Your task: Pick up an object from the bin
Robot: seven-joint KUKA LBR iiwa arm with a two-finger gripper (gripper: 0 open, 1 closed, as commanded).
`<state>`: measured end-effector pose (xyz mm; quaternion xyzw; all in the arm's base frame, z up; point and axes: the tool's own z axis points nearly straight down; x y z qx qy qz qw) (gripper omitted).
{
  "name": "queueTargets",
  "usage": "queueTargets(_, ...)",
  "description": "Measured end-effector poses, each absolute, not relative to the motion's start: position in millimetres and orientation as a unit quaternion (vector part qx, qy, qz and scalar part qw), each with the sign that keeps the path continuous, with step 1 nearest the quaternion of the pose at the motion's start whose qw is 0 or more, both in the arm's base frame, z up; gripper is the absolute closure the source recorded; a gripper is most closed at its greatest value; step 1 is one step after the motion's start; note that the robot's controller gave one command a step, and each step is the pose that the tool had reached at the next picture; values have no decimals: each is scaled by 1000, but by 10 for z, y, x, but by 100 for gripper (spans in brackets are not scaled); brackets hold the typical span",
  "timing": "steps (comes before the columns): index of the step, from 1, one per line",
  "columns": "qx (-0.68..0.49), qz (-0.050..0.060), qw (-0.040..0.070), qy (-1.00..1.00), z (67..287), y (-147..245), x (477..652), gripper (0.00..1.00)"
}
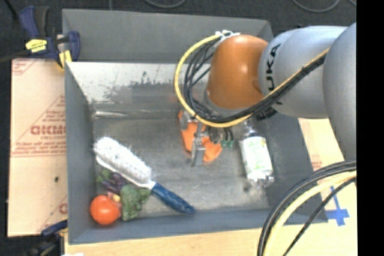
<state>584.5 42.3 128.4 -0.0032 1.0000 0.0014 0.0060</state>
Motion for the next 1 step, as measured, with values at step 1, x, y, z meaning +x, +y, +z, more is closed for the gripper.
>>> queueTargets(1,12,0,5,1000,809,146,6058,0)
